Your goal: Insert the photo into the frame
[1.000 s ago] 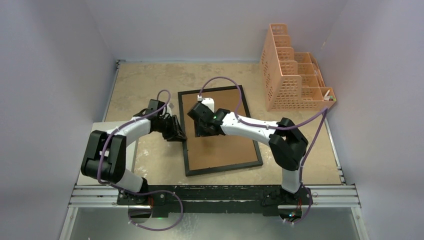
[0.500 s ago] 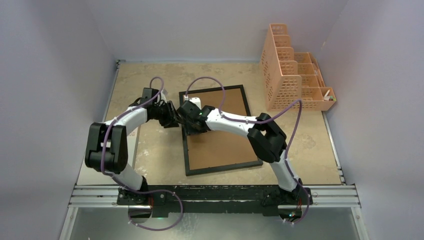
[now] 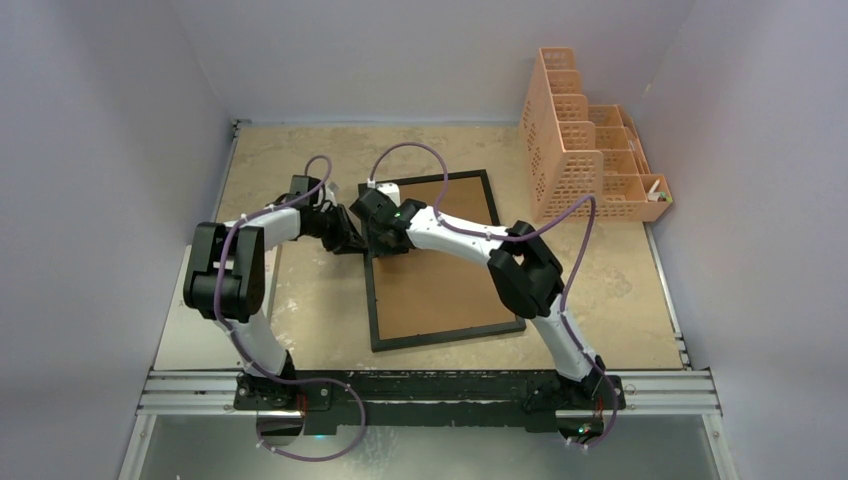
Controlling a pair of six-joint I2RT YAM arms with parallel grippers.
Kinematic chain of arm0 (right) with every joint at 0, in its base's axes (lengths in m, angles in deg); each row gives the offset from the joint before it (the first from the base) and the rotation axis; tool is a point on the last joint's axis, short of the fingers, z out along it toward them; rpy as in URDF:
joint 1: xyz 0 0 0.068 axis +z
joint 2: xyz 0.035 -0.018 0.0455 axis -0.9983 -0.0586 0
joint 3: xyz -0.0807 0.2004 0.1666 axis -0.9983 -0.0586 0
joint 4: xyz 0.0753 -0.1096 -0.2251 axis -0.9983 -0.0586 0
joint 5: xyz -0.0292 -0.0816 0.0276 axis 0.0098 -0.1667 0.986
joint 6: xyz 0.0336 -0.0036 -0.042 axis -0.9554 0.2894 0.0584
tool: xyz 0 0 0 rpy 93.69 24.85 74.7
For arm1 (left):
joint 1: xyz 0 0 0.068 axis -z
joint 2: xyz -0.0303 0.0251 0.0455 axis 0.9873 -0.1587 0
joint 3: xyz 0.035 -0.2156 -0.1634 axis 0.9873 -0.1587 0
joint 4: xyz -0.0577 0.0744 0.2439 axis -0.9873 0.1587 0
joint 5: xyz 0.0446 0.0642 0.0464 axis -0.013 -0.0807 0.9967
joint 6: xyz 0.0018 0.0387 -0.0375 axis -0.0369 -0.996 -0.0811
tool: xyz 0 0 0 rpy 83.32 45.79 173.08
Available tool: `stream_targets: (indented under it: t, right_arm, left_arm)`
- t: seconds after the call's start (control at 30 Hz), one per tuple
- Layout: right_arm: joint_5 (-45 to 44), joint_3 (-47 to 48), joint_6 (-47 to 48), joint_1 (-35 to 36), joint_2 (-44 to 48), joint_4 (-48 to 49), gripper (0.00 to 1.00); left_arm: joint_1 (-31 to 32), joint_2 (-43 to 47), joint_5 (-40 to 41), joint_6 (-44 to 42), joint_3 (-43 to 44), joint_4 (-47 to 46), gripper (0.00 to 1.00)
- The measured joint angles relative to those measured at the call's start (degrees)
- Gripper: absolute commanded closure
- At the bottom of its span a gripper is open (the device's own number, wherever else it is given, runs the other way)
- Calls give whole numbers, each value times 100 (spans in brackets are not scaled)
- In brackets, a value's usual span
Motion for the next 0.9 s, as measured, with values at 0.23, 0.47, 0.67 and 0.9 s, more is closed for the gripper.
stream_targets:
  t: [0.23,0.47,0.67,0.9]
  right_arm:
    - [68,363,101,-28,-157,39,53]
    - [170,595,195,-28,-389,13,54]
    - [175,632,251,-33,-442,-37,62]
    - [254,632,275,-33,-442,-26,65]
  left_arm:
    - [-48,-11,-50,2,-107,-149,92]
    - [-81,-11,-109,7,-177,-245,93]
    - [-85,-31,-155,7,-184,-284,94]
    - [-87,-74,-238,15,-184,-326,94]
